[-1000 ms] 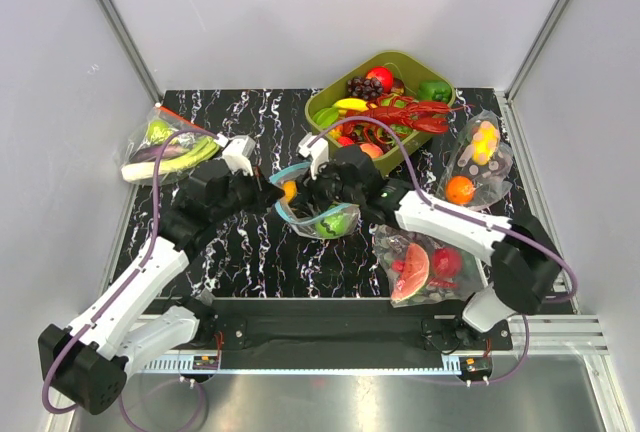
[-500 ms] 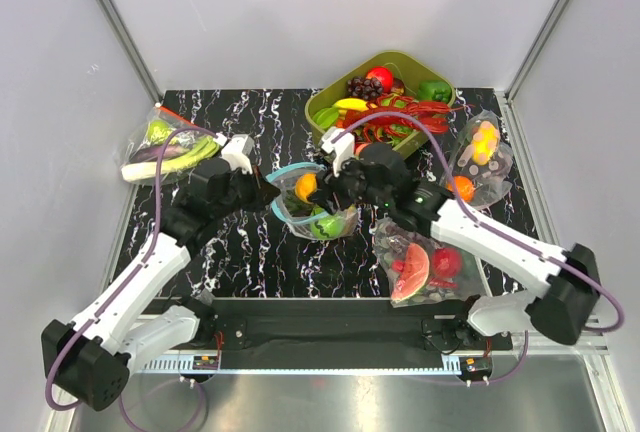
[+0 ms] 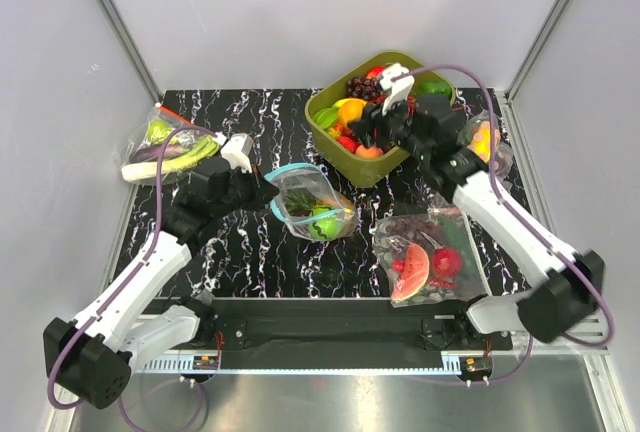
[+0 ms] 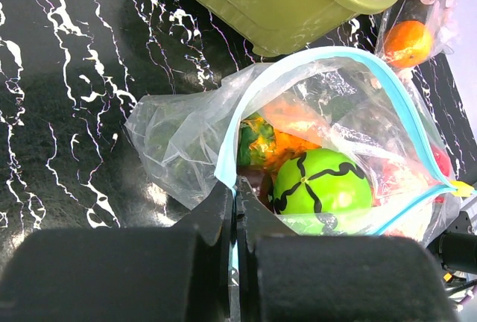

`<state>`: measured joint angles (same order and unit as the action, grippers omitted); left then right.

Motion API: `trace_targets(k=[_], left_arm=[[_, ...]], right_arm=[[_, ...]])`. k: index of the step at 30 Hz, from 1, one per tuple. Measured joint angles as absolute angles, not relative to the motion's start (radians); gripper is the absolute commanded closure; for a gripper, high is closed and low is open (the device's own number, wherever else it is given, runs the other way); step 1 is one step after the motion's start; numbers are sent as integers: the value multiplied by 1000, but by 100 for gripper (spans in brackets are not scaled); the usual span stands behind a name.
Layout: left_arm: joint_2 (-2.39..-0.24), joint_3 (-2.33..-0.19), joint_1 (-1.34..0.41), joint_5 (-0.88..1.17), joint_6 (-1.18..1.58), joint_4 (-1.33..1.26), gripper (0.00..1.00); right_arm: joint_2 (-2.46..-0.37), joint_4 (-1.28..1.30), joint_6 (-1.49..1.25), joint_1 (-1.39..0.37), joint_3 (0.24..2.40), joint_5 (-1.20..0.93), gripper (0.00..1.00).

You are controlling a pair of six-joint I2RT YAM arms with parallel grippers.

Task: Open the zip-top bag and remove the fake food

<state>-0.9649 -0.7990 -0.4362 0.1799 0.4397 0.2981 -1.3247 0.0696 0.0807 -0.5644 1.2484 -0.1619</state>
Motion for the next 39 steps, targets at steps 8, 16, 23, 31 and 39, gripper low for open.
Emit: trace_targets(k=[8, 16, 23, 31, 39], left_arm=[[-962, -798, -429, 188, 440, 289, 100], [-982, -797, -395, 248, 450, 252, 100], [-986, -795, -366, 298, 463, 224, 100], [-991, -795, -358, 332, 469, 208, 100], [-991, -795, -356, 347, 468, 216, 100]], right_arm=[[-1698, -37, 43, -355, 1464, -280, 64], [-1988, -54, -25, -300, 1737, -375, 56], [-2096, -15, -80, -300, 1829, -443, 16], [-2088, -26, -89, -300, 1809, -433, 12], [-1897, 26, -52, -324, 1649, -370, 16]])
